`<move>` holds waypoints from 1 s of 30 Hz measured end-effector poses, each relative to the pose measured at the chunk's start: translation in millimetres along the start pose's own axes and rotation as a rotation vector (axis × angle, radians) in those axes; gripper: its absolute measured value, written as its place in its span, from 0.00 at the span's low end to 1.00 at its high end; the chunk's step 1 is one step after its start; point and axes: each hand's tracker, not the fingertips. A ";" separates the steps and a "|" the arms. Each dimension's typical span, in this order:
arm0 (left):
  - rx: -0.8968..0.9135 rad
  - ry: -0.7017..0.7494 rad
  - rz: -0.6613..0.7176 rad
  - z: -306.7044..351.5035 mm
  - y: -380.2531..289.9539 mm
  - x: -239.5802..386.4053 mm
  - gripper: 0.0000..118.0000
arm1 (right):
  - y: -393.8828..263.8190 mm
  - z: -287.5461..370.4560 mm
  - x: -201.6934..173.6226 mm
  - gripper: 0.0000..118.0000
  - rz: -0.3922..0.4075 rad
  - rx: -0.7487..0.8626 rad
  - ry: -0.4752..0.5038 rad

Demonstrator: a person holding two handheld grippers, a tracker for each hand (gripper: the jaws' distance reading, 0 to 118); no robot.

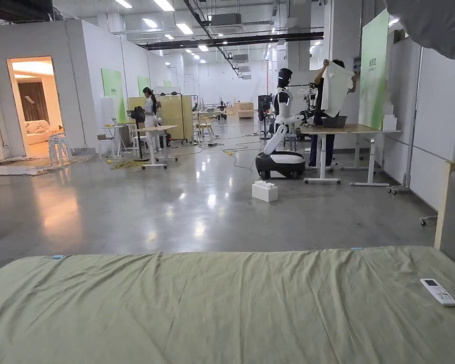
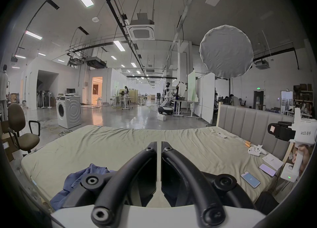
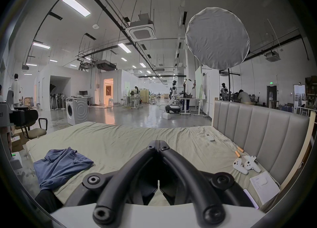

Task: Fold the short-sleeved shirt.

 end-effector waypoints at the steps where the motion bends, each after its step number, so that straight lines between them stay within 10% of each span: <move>1: -0.002 0.001 0.000 -0.3 -0.1 -0.6 0.03 | -0.7 -0.7 -0.3 0.00 -0.001 -0.003 0.000; 20: -0.218 -0.023 0.098 -34.2 -28.0 -66.1 0.06 | -32.1 -9.9 9.7 0.00 -0.098 -0.133 0.047; 25: -0.469 0.145 0.086 -80.6 -74.5 -128.8 0.59 | -59.8 -25.5 10.9 0.00 -0.145 -0.240 0.060; 30: -0.714 0.173 0.179 -151.0 -139.6 -183.0 0.78 | -83.2 -43.2 5.7 0.00 -0.148 -0.370 0.031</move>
